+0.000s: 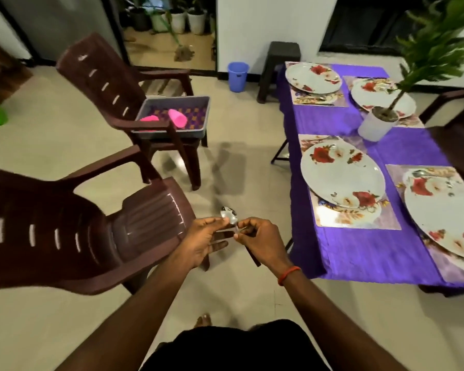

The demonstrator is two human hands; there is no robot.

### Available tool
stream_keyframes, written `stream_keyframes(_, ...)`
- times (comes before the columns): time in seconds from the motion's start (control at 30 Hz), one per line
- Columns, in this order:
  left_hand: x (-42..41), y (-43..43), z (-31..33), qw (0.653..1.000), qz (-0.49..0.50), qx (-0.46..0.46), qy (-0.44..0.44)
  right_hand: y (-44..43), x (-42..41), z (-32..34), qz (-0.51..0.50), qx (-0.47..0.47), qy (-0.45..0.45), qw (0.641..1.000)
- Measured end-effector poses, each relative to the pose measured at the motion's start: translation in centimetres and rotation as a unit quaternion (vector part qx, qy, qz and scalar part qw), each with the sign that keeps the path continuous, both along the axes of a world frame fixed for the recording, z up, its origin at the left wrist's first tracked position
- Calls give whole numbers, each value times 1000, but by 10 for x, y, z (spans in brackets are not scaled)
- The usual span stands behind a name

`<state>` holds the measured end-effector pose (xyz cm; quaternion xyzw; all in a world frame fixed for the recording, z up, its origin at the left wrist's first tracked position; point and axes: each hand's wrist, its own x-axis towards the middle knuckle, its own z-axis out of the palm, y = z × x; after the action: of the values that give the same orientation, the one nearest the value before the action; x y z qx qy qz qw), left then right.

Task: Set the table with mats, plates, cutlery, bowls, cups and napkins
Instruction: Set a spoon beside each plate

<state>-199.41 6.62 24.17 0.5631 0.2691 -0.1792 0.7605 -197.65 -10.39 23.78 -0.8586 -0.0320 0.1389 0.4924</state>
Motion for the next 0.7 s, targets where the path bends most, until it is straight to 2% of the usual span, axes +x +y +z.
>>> stream_keyframes(0.13, 31, -1, -3, 997, -71, -11, 4, 2, 4, 0, -42, -48, -26, 998)
stream_keyframes(0.3, 65, -18, -2, 991, -128, -28, 11, -10, 19, 8, -127, -12, 12, 992)
stream_keyframes(0.5, 124, -45, 1, 975, -223, -22, -2, -35, 58, 5, -238, -19, 9, 971)
stream_keyframes(0.7, 186, -75, 3, 962, -271, -7, -2, -53, 104, 4, -275, -6, -26, 961)
